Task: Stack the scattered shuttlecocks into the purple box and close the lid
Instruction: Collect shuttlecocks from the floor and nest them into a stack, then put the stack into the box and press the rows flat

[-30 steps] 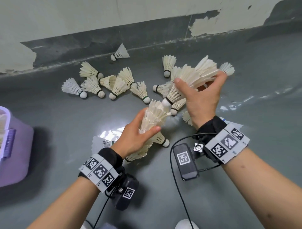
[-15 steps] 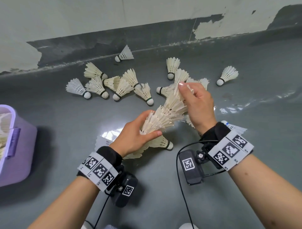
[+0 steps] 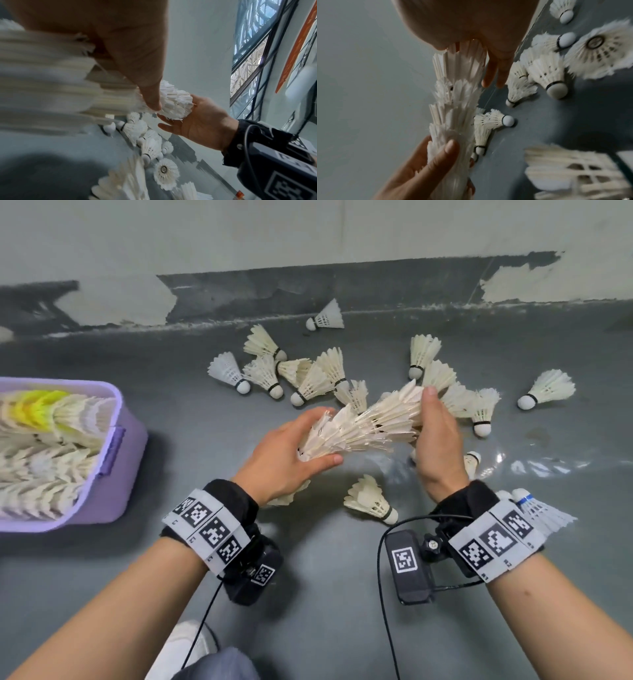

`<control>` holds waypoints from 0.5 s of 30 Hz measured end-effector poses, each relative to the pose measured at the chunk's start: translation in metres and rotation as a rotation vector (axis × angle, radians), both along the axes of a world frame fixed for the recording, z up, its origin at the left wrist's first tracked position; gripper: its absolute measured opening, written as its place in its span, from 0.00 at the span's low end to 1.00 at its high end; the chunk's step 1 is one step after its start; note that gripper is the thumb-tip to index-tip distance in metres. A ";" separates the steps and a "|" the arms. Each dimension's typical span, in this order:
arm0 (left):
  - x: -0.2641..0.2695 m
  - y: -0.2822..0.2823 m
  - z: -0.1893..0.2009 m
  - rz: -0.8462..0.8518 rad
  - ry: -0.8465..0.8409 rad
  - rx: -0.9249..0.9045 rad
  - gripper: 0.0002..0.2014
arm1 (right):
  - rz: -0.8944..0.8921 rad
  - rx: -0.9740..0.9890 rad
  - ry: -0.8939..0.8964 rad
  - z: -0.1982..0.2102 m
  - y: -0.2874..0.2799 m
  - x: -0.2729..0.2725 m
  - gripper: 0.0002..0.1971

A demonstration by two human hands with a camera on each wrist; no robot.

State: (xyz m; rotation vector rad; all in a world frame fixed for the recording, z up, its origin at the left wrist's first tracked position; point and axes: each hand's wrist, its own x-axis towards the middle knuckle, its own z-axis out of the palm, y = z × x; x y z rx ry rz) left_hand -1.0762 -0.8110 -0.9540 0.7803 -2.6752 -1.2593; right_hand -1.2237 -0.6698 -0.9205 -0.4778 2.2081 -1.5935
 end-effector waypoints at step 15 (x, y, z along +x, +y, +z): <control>0.237 -0.120 0.089 0.383 -0.191 -0.451 0.39 | 0.716 0.030 0.185 0.037 -0.146 0.152 0.06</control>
